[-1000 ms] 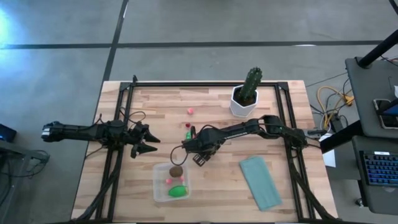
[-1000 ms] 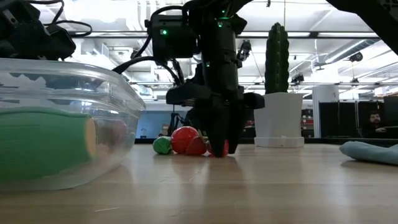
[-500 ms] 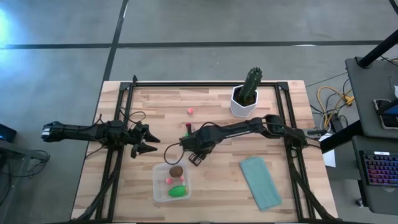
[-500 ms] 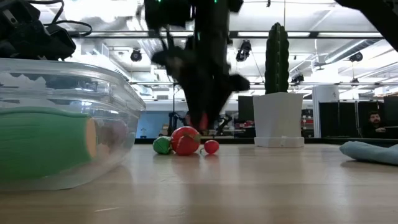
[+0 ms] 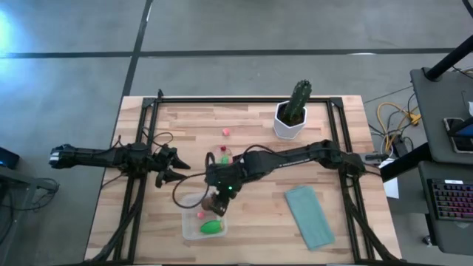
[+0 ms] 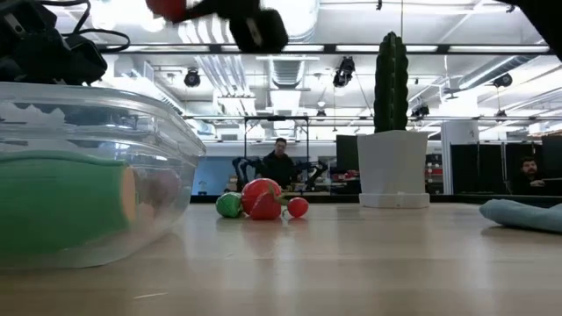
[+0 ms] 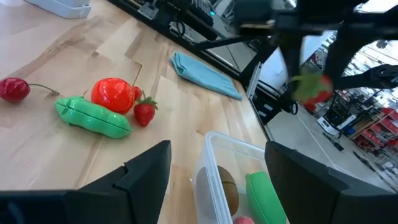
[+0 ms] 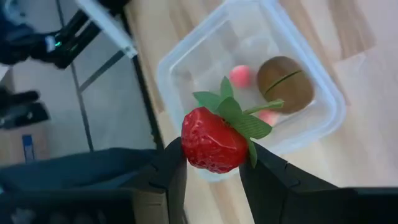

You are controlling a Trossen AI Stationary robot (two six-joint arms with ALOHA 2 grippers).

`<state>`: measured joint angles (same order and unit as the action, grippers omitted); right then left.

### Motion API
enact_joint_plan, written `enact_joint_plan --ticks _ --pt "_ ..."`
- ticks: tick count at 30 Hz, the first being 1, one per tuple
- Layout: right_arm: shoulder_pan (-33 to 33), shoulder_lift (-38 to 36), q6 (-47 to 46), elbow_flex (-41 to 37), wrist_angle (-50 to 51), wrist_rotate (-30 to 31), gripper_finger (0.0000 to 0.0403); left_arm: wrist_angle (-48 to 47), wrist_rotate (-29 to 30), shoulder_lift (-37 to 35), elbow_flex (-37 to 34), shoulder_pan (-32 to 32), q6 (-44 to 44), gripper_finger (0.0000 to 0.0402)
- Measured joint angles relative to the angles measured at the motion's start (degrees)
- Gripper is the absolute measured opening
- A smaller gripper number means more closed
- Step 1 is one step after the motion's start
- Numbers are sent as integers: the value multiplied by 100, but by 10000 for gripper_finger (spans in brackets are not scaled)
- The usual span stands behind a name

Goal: Pick and placing Produce into tupperware
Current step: Put the right red strawberry into the transparent bin, then put the bottom red cherry into the transparent bin

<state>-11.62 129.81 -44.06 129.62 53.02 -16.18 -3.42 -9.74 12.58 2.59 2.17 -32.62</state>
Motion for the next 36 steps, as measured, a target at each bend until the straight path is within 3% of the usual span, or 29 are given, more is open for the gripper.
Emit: enact_joint_plan --ticks 6,13,19,25,28,31,36 --pt "-118 523 -230 -13 -355 -604 122 1 0 6 -4 -1 0 246" --pt "-328 886 -240 28 -592 -618 137 2 0 -2 -2 -1 1 246" --pt "-350 900 -60 33 -727 -205 181 13 -2 2 -4 -1 2 246" --pt "-347 882 44 33 -779 -163 238 25 -2 0 -5 -1 1 246" --pt "-321 749 -70 33 -260 395 251 31 -2 4 -7 1 -1 246" --pt "-229 544 134 46 901 1200 252 35 -2 0 -9 -1 0 246" --pt "-122 480 1648 33 2387 2424 245 40 -3 0 -9 0 2 246"
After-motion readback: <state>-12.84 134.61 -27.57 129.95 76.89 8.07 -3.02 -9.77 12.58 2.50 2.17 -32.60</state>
